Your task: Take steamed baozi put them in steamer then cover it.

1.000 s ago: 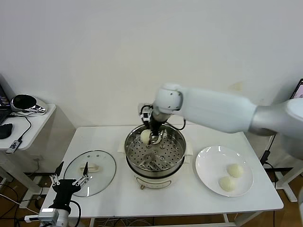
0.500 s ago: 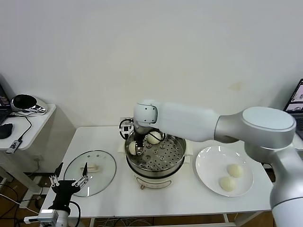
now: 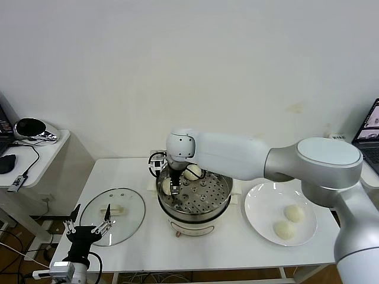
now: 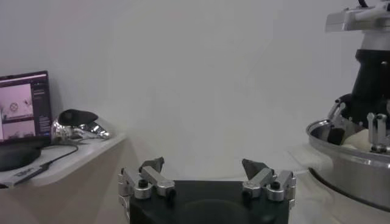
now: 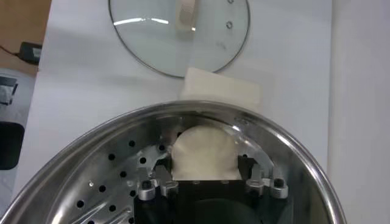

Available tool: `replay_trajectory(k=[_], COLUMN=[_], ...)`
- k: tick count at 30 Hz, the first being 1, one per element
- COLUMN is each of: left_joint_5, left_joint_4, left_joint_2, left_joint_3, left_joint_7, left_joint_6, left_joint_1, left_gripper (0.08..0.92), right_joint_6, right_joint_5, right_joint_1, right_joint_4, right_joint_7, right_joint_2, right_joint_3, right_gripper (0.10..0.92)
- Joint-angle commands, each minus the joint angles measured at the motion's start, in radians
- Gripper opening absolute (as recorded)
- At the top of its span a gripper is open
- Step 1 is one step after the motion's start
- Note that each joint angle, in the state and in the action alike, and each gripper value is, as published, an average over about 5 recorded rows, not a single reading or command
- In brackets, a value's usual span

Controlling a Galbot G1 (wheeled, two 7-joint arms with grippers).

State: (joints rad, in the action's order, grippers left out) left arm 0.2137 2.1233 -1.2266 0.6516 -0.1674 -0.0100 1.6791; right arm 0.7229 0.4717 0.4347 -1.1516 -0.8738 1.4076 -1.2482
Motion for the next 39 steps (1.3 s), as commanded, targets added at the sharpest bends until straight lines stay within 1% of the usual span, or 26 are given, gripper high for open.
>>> replay_trajectory(k=[1,3,6,9,12,18,22,26,30,35,39], left_joint_5=[-0.001,-0.001,-0.001,-0.001,-0.002,-0.006,-0.01,-0.012,-0.014,-0.016,-0.02], left_joint_4=[-0.002,-0.006,-0.013,-0.018,-0.019,-0.014,-0.01,-0.004,0.005,0.014,0.009], left_joint_2=[0.003,0.005,0.009,0.014,0.02,0.032,0.036,0.034,0.031,0.028,0.026], left_joint_3=[-0.001,-0.002,-0.006,-0.011,-0.014,-0.021,-0.022,-0.021,-0.017,-0.007,0.0], left_joint_7=[0.001,0.002,0.002,0.003,0.004,0.006,0.006,0.006,0.006,0.005,0.005], left_joint_6=[-0.002,-0.003,-0.004,-0.004,-0.005,-0.007,-0.007,-0.006,-0.008,-0.013,-0.014], left_joint_1=[-0.002,-0.005,-0.01,-0.013,-0.014,-0.01,-0.002,0.005,0.013,0.02,0.026], left_gripper=[0.823,0.823,0.823,0.823,0.823,0.823,0.823,0.823,0.823,0.823,0.823], right_joint_6=[0.004,0.004,0.003,0.001,-0.016,-0.099,-0.182,-0.27,-0.347,-0.407,-0.426], right_joint_5=[0.022,0.036,0.052,0.056,0.03,-0.134,-0.26,-0.368,-0.457,-0.552,-0.606], right_joint_1=[0.088,0.133,0.209,0.287,0.348,0.363,0.305,0.189,-0.02,-0.314,-0.475], right_joint_4=[-0.103,-0.165,-0.272,-0.398,-0.511,-0.631,-0.662,-0.662,-0.626,-0.566,-0.523], right_joint_7=[-0.022,-0.037,-0.065,-0.099,-0.144,-0.244,-0.304,-0.343,-0.354,-0.352,-0.34], right_joint_2=[-0.079,-0.13,-0.235,-0.383,-0.536,-0.852,-0.993,-1.076,-1.119,-1.122,-1.086], right_joint_3=[0.011,0.004,-0.018,-0.043,-0.071,-0.103,-0.105,-0.059,0.1,0.334,0.438], right_gripper=[0.778,0.81,0.821,0.822,0.823,0.823,0.823,0.823,0.823,0.823,0.823])
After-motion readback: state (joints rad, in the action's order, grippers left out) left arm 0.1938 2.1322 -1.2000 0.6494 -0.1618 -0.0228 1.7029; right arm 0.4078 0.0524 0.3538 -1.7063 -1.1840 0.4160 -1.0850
